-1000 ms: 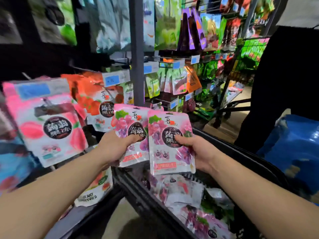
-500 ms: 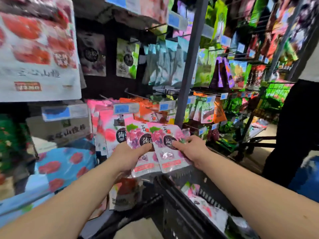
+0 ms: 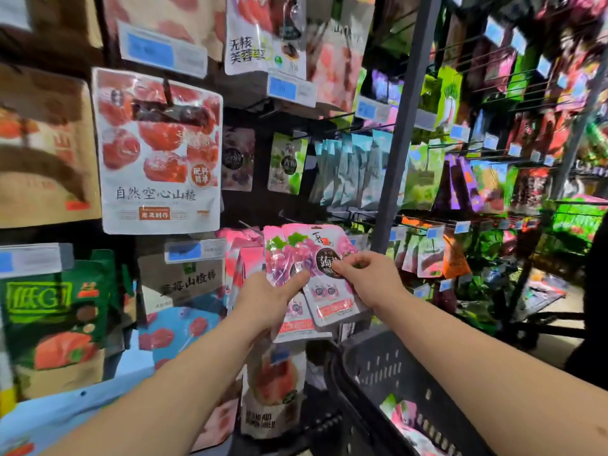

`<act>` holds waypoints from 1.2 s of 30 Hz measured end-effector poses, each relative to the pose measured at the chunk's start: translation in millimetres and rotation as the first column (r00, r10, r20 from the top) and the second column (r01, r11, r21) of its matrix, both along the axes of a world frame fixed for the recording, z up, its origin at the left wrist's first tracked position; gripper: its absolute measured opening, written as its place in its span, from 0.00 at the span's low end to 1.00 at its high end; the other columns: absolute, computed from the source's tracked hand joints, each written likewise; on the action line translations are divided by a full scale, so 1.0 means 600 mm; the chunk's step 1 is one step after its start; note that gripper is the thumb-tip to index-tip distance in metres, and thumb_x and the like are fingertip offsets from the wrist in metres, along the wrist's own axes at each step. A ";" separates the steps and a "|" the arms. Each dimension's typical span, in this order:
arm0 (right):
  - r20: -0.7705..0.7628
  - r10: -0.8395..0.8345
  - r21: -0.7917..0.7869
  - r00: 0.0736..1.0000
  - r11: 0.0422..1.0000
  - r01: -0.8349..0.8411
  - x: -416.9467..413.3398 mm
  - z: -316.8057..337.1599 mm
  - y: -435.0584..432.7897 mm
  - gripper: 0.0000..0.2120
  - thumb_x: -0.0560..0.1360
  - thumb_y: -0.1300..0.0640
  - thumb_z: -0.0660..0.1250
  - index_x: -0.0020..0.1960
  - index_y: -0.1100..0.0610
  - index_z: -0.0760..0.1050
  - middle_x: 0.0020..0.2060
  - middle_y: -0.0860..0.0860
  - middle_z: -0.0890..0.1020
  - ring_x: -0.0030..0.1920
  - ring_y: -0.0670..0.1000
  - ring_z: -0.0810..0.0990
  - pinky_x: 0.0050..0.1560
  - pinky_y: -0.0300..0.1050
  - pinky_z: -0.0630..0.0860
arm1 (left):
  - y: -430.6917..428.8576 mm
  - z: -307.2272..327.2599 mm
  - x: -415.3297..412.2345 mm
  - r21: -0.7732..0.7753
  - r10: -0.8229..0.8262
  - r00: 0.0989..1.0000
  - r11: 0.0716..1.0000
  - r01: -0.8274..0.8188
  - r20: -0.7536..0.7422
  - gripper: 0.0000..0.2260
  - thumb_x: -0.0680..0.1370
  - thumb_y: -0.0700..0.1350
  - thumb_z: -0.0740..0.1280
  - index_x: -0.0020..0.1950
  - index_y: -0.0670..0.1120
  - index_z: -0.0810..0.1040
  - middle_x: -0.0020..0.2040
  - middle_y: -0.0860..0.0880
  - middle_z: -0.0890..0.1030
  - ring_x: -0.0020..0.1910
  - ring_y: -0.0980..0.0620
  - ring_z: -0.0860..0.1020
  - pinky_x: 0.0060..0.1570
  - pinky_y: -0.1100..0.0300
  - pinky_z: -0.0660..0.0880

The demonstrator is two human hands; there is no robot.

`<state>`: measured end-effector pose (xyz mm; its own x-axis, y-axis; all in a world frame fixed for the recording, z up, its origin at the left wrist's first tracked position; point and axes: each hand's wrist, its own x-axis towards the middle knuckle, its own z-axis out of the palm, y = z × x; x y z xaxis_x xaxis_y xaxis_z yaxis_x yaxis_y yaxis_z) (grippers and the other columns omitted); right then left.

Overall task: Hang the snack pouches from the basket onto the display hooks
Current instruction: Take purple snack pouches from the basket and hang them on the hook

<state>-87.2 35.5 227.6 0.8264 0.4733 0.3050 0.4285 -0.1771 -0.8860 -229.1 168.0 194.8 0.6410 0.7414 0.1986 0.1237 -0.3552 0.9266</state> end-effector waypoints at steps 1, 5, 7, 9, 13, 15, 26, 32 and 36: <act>-0.010 0.022 0.018 1.000 1.000 -0.021 -0.001 0.008 0.005 0.09 0.75 0.55 0.76 0.42 0.61 0.84 0.35 0.60 0.85 0.29 0.47 0.79 0.32 0.39 0.76 | 0.004 0.011 -0.003 0.043 0.005 1.000 0.999 -0.004 -0.006 0.26 0.73 0.65 0.71 0.33 0.46 0.69 0.22 0.51 0.67 0.20 0.53 0.64 0.26 0.60 0.62; 0.003 0.116 0.100 0.993 0.988 -0.116 0.002 0.049 0.028 0.10 0.77 0.52 0.74 0.44 0.59 0.85 0.28 0.54 0.81 0.26 0.44 0.75 0.32 0.38 0.72 | 0.026 0.071 -0.009 0.116 0.045 0.998 0.992 -0.050 0.043 0.25 0.75 0.61 0.72 0.28 0.49 0.65 0.20 0.53 0.67 0.18 0.54 0.64 0.22 0.62 0.62; -0.059 0.232 0.141 0.971 0.965 -0.222 0.012 0.074 0.038 0.08 0.77 0.50 0.74 0.49 0.54 0.86 0.36 0.51 0.85 0.35 0.46 0.80 0.40 0.42 0.77 | 0.040 0.104 -0.008 0.179 0.091 0.994 0.979 -0.102 0.066 0.22 0.76 0.57 0.73 0.30 0.49 0.69 0.22 0.55 0.71 0.20 0.56 0.68 0.23 0.62 0.63; -0.129 0.407 0.183 0.904 0.906 -0.382 0.029 0.094 0.050 0.12 0.74 0.52 0.77 0.57 0.50 0.85 0.51 0.51 0.87 0.49 0.49 0.86 0.54 0.45 0.82 | 0.056 0.133 -0.004 0.264 0.142 0.987 0.952 -0.156 0.074 0.17 0.77 0.57 0.72 0.34 0.46 0.78 0.29 0.53 0.80 0.29 0.53 0.77 0.28 0.60 0.67; -0.033 0.519 0.082 0.854 0.853 -0.515 0.048 0.121 0.080 0.24 0.71 0.54 0.80 0.66 0.47 0.81 0.58 0.46 0.83 0.51 0.39 0.85 0.50 0.35 0.80 | 0.079 0.174 0.008 0.370 0.256 0.965 0.892 -0.261 0.063 0.21 0.77 0.56 0.72 0.33 0.42 0.77 0.29 0.49 0.78 0.28 0.52 0.73 0.24 0.66 0.64; 0.036 0.500 0.096 0.865 0.860 -0.501 0.060 0.131 0.100 0.25 0.70 0.53 0.81 0.65 0.46 0.81 0.60 0.45 0.82 0.54 0.39 0.83 0.53 0.36 0.80 | 0.087 0.187 0.017 0.378 0.296 0.952 0.875 -0.302 0.076 0.24 0.77 0.56 0.72 0.27 0.46 0.69 0.24 0.52 0.72 0.25 0.52 0.69 0.23 0.65 0.63; 0.284 0.461 0.115 0.841 0.854 -0.507 0.075 0.209 0.160 0.27 0.70 0.49 0.80 0.68 0.45 0.79 0.67 0.45 0.76 0.66 0.45 0.74 0.66 0.44 0.70 | 0.131 0.251 0.018 0.324 0.318 0.917 0.865 -0.384 0.238 0.27 0.75 0.62 0.71 0.37 0.36 0.77 0.33 0.41 0.82 0.28 0.49 0.74 0.32 0.56 0.69; 0.411 0.391 0.075 0.823 0.886 -0.458 0.052 0.207 0.168 0.30 0.71 0.48 0.79 0.71 0.48 0.76 0.64 0.45 0.72 0.64 0.43 0.73 0.58 0.32 0.68 | 0.152 0.240 0.008 0.357 0.392 0.893 0.819 -0.449 0.223 0.27 0.74 0.65 0.70 0.33 0.41 0.74 0.27 0.45 0.75 0.25 0.49 0.69 0.29 0.56 0.66; 0.410 0.379 0.096 0.830 0.887 -0.452 0.049 0.182 0.171 0.31 0.71 0.48 0.78 0.72 0.47 0.74 0.66 0.45 0.70 0.64 0.43 0.72 0.52 0.26 0.70 | 0.154 0.223 0.009 0.347 0.422 0.879 0.809 -0.475 0.221 0.31 0.74 0.66 0.70 0.38 0.35 0.79 0.27 0.46 0.75 0.24 0.49 0.69 0.28 0.57 0.66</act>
